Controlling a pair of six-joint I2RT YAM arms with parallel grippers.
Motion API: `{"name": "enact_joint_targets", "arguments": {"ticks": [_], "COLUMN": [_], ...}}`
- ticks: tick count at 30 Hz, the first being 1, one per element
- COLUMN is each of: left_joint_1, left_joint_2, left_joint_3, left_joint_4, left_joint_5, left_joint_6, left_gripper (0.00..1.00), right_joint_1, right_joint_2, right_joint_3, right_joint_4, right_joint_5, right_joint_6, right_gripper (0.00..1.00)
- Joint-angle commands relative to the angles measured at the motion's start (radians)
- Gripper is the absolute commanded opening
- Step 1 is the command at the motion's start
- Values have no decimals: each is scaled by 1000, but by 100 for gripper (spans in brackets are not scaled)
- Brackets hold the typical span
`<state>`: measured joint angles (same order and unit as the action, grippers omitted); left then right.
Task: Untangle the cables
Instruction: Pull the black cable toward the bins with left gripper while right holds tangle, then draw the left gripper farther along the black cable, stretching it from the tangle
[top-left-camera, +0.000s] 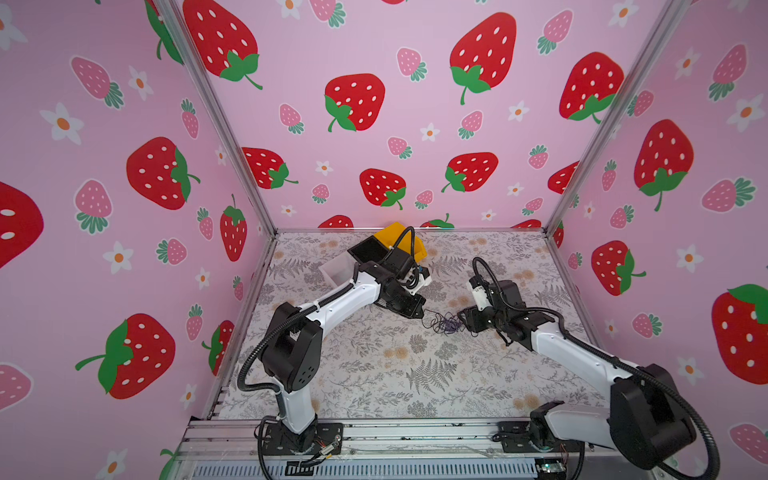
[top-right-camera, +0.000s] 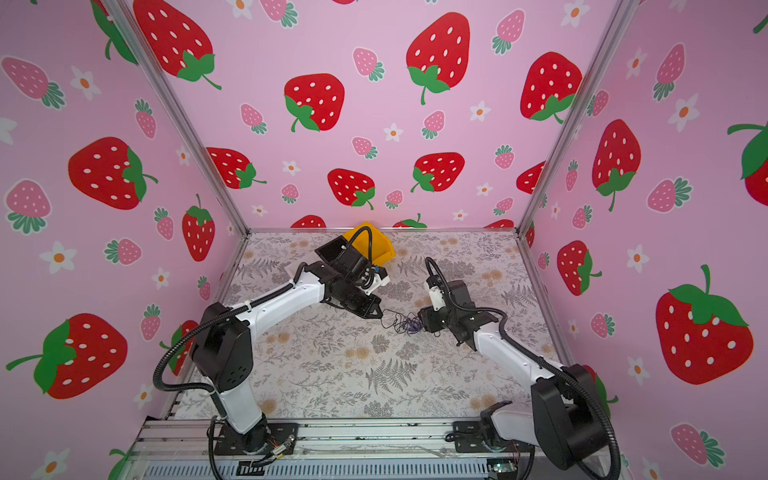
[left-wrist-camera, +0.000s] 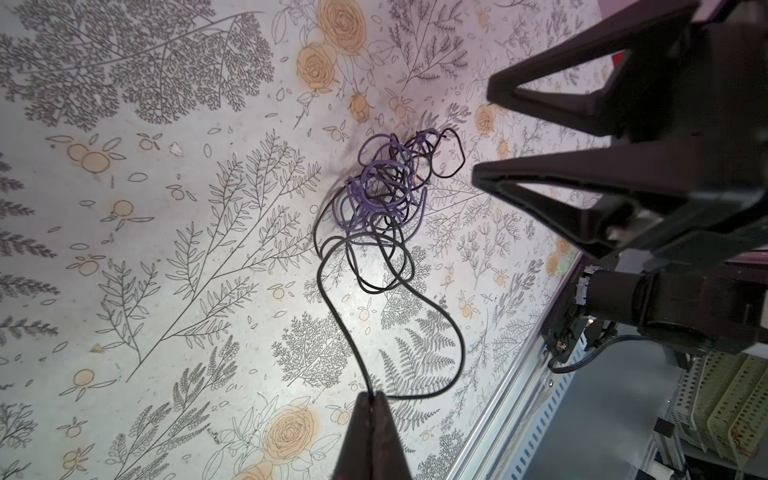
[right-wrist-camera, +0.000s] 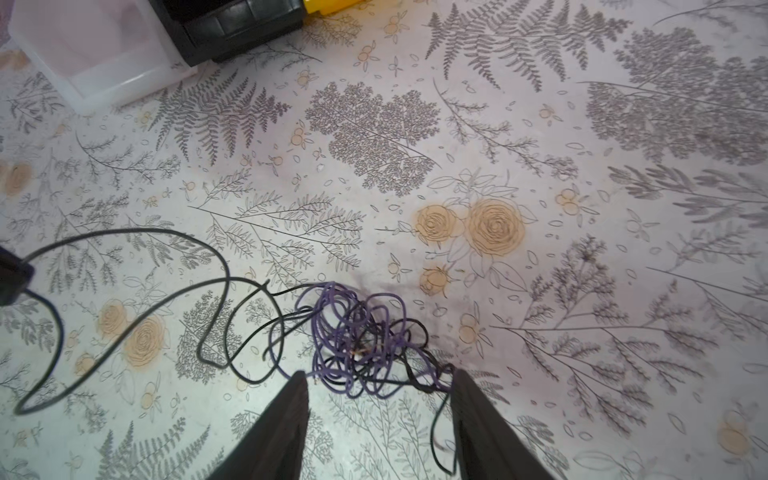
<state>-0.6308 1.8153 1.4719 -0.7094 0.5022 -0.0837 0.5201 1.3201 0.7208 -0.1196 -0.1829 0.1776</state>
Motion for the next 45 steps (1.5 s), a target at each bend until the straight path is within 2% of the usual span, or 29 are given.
{"name": "enact_joint_targets", "arguments": {"ticks": [1, 6, 9, 15, 23, 27, 33, 45], "left_joint_1": [-6, -9, -9, -9, -8, -3, 38, 143], "left_joint_2": [-15, -29, -45, -69, -116, -154, -223, -302], "left_joint_3": [56, 52, 44, 44, 36, 27, -1, -57], "left_joint_4": [1, -26, -29, -25, -24, -37, -49, -55], "left_joint_5": [19, -40, -56, -79, -107, -133, -161, -152], "left_joint_6": [4, 22, 30, 29, 36, 49, 58, 51], "left_gripper": [0, 0, 0, 0, 0, 0, 0, 0], "right_joint_1": [20, 18, 20, 21, 21, 19, 4, -78], "right_joint_2": [89, 182, 215, 294, 324, 286, 247, 187], "right_joint_3": [35, 48, 50, 65, 73, 60, 57, 48], "right_joint_4": [13, 6, 13, -11, -35, -34, -66, -106], "right_joint_5": [-19, -8, -43, -33, 2, 33, 78, 77], "right_joint_6": [-39, -58, -56, -43, -18, -8, -8, -9], "right_gripper": [59, 60, 59, 52, 24, 16, 13, 14]}}
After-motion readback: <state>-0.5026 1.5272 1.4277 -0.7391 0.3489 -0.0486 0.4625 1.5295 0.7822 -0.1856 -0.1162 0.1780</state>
